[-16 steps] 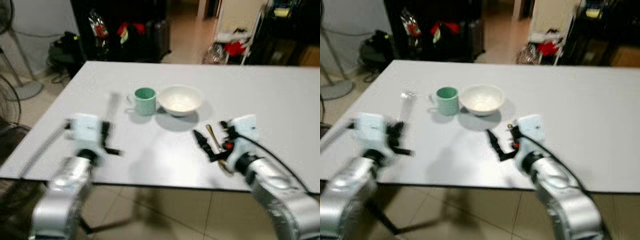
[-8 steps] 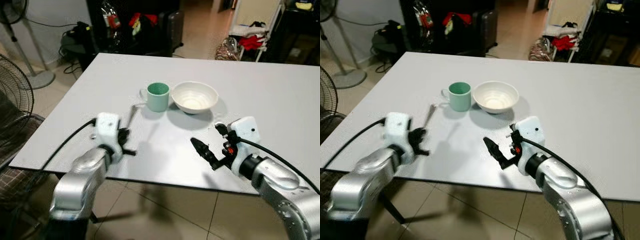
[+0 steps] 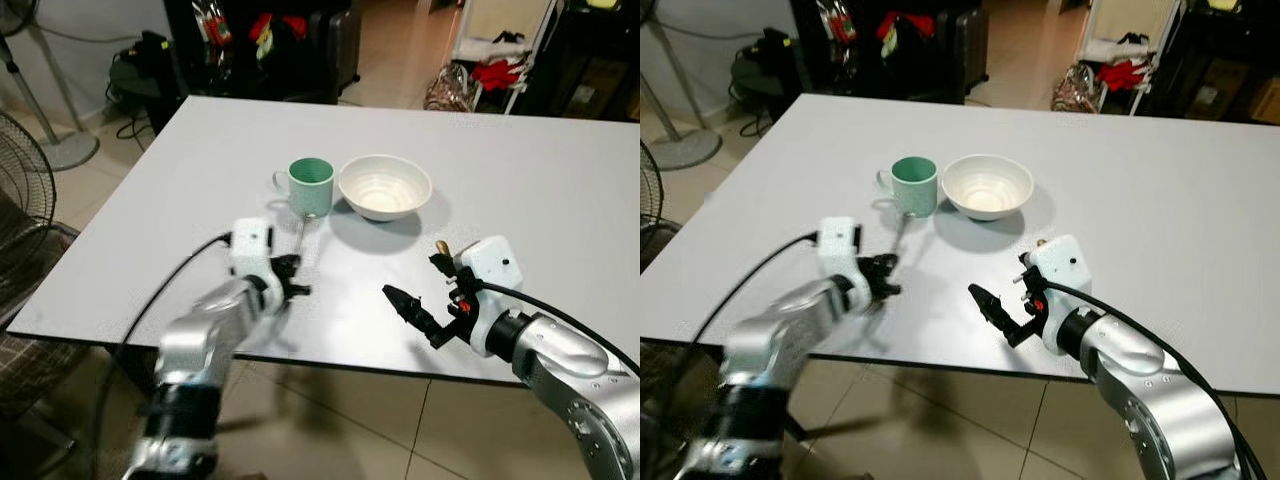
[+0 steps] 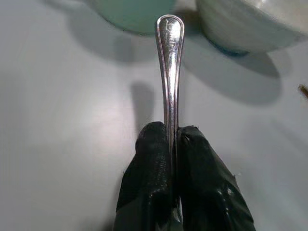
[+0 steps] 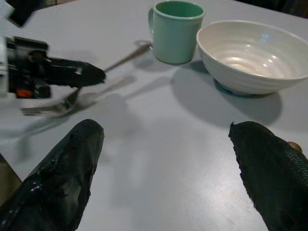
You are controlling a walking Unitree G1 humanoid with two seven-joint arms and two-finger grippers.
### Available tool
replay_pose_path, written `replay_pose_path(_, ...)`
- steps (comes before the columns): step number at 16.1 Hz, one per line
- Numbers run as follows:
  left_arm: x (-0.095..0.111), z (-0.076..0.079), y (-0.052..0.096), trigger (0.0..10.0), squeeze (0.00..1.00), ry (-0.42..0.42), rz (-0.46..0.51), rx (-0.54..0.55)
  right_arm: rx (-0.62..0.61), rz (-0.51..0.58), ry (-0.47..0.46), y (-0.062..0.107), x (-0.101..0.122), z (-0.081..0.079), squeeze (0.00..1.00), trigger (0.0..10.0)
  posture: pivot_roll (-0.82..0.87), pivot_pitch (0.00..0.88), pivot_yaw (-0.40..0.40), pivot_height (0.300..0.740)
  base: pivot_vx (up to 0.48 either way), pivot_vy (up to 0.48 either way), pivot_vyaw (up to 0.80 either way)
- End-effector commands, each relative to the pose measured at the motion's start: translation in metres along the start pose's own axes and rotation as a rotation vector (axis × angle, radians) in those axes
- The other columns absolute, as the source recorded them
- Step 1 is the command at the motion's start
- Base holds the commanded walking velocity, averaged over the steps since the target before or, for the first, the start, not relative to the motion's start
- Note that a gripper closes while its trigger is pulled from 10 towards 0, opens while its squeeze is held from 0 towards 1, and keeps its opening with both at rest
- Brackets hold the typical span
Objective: Setting the table
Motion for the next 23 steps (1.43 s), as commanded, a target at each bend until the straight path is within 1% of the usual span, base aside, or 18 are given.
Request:
replay_pose_path(1,0.001,0.001,-0.007,10.0,0.00,-0.040,-0.007,0.022,0.013,-0.003,0.012,0.000,0.002,-0.002,0.00,10.0,-0.03,0.053,0.025,0.740,0.000,0.000,0.00)
replay_pose_path(2,0.000,0.001,-0.012,10.0,0.00,-0.038,-0.022,0.041,0.018,-0.006,0.011,0.000,0.001,-0.003,0.00,10.0,-0.03,0.054,0.026,0.740,0.000,0.000,0.00)
replay_pose_path(3,-0.001,-0.004,-0.016,10.0,0.00,-0.077,-0.039,0.097,0.021,-0.009,0.014,0.000,0.001,-0.005,0.00,10.0,-0.03,0.055,0.032,0.740,0.000,0.000,0.00)
replay_pose_path(4,-0.001,-0.011,-0.018,10.0,0.00,-0.088,-0.055,0.151,0.024,-0.012,0.017,0.000,0.000,-0.006,0.00,10.0,-0.03,0.057,0.039,0.740,0.000,0.000,0.00)
replay_pose_path(5,0.000,-0.016,-0.020,10.0,0.00,-0.074,-0.062,0.196,0.026,-0.016,0.018,0.001,-0.001,-0.007,0.00,10.0,-0.03,0.057,0.042,0.740,0.000,0.000,0.00)
replay_pose_path(7,0.003,-0.019,-0.020,10.0,0.00,-0.068,-0.059,0.220,0.027,-0.024,0.019,0.003,-0.003,-0.008,0.00,10.0,-0.03,0.058,0.045,0.740,0.000,0.000,0.00)
replay_pose_path(9,-0.001,-0.021,-0.018,10.0,0.00,-0.057,-0.096,0.272,0.041,-0.038,0.019,0.003,-0.006,-0.010,0.00,10.0,-0.03,0.061,0.042,0.740,0.000,0.000,0.00)
replay_pose_path(11,-0.003,-0.018,-0.017,10.0,0.00,-0.018,-0.110,0.283,0.055,-0.043,0.022,0.002,-0.007,-0.012,0.00,10.0,-0.02,0.063,0.037,0.740,0.000,0.000,0.00)
replay_pose_path(14,-0.005,-0.008,-0.014,10.0,0.00,0.064,-0.136,0.252,0.063,-0.044,0.028,0.001,-0.006,-0.011,0.00,10.0,-0.02,0.062,0.030,0.740,0.000,0.000,0.00)
replay_pose_path(17,-0.005,-0.008,-0.013,10.0,0.00,0.073,-0.145,0.262,0.069,-0.043,0.031,0.000,-0.006,-0.011,0.00,10.0,-0.01,0.062,0.028,0.740,0.000,0.000,0.00)
replay_pose_path(18,-0.005,-0.008,-0.012,10.0,0.13,0.076,-0.151,0.251,0.073,-0.042,0.032,0.000,-0.006,-0.012,0.00,10.0,-0.01,0.061,0.029,0.740,0.000,0.000,0.00)
replay_pose_path(19,-0.005,-0.007,-0.011,10.0,0.43,0.071,-0.157,0.244,0.078,-0.042,0.032,0.000,-0.006,-0.013,0.00,10.0,-0.01,0.061,0.028,0.740,0.000,0.000,0.00)
replay_pose_path(20,-0.005,-0.006,-0.010,10.0,1.00,0.066,-0.163,0.238,0.083,-0.042,0.032,0.000,-0.006,-0.013,0.00,10.0,-0.01,0.060,0.029,0.740,0.000,0.000,0.00)
replay_pose_path(23,-0.003,-0.005,-0.009,10.0,1.00,0.051,-0.164,0.224,0.112,-0.039,0.027,0.001,-0.005,-0.014,0.00,10.0,-0.01,0.058,0.030,0.740,0.000,0.000,0.00)
Point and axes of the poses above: a point about 5 cm out from each wrist's last joint towards the gripper, its own y axis pointing back from the gripper into the wrist, its own x axis along the axis of the wrist's last joint, z = x × y, the point moved 1 cm from there along -y, pointing out of the wrist towards the gripper, and after that the axes turned 5 degrees about y, right-handed, at the moved point
